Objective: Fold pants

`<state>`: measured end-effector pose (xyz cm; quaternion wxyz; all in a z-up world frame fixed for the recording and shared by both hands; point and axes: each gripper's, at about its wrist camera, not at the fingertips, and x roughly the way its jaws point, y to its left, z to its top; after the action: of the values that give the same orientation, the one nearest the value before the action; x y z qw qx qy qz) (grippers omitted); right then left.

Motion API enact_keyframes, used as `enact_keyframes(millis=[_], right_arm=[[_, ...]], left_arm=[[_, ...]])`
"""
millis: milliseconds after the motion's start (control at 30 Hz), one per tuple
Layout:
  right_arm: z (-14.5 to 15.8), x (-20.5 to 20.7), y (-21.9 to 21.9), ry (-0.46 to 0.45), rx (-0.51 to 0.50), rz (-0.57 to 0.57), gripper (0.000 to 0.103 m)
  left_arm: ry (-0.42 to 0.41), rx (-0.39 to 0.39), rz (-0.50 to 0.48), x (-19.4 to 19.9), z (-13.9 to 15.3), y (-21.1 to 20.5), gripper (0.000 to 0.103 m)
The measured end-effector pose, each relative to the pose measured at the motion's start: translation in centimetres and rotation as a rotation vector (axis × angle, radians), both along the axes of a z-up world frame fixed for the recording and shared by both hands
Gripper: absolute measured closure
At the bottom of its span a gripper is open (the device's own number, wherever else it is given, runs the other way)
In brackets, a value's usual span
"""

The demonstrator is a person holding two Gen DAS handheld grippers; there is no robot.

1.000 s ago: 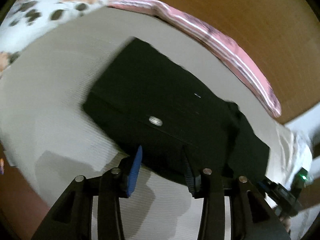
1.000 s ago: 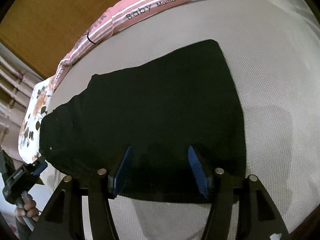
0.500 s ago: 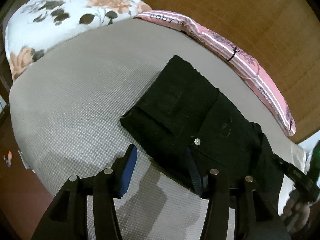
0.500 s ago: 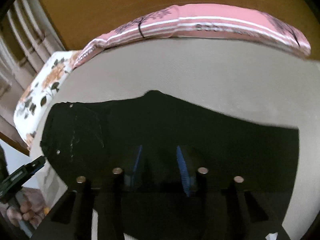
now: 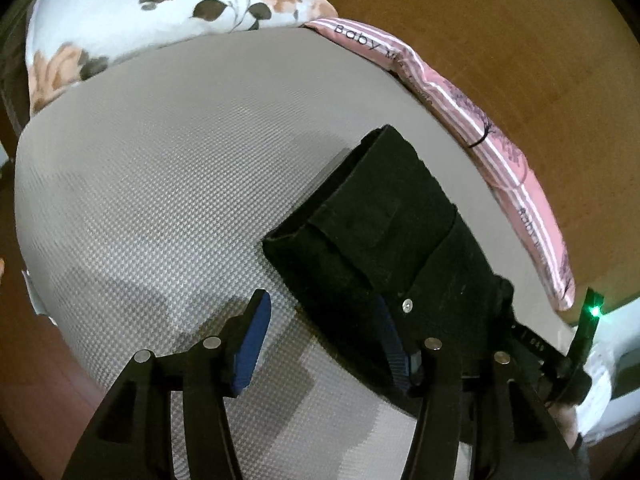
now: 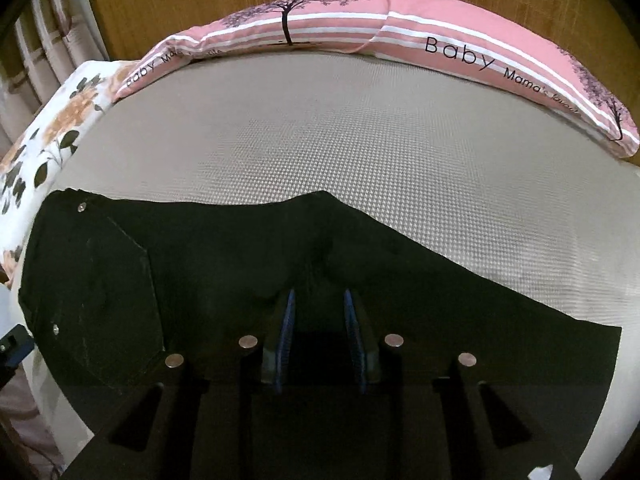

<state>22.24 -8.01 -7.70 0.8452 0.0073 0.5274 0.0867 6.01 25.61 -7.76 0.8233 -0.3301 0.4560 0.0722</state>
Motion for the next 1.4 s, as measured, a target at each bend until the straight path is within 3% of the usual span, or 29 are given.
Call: enact_keyframes(millis=[167, 400, 733, 933, 1133, 1233, 1333, 1400], right_arm=[[1.7, -0.7, -2.4, -0.014, 0.120, -0.047, 0.075], [2.9, -4.9, -8.6, -0.019, 0.142, -0.166, 0.069], [1.5, -8.2, -16.9, -0.034, 0.068, -0.355, 0.069], [0.4, -7.1, -17.8, -0.038, 0.067, -0.379, 0.069], [0.3, -5.7, -17.9, -0.039, 0.055, -0.389, 0.065], [0.3, -5.6, -17.6, -0.036, 0.051, -0.368, 0.058], [0.5, -5.8, -17.4, -0.045, 0.052, -0.362, 0.054], [0.8, -6.3, -17.4, -0.045, 0.076, -0.375, 0.052]], left_arm=[[-0.021, -0.087, -0.003, 0.0, -0.5, 0.3, 0.048], [-0.012, -0.222, 0.006, 0.4, -2.3, 0.1, 0.048], [-0.023, -0.243, 0.028, 1.7, -3.4, 0.4, 0.043], [-0.052, -0.266, 0.034, 2.4, -3.5, 0.3, 0.031], [-0.052, -0.279, 0.064, 2.8, -3.5, 0.3, 0.030], [-0.052, -0.241, 0.063, 2.9, -3.4, -0.2, 0.033], [-0.037, -0.173, 0.076, 2.8, -3.3, -0.6, 0.050], [-0.035, -0.148, 0.076, 2.6, -3.3, -0.7, 0.054]])
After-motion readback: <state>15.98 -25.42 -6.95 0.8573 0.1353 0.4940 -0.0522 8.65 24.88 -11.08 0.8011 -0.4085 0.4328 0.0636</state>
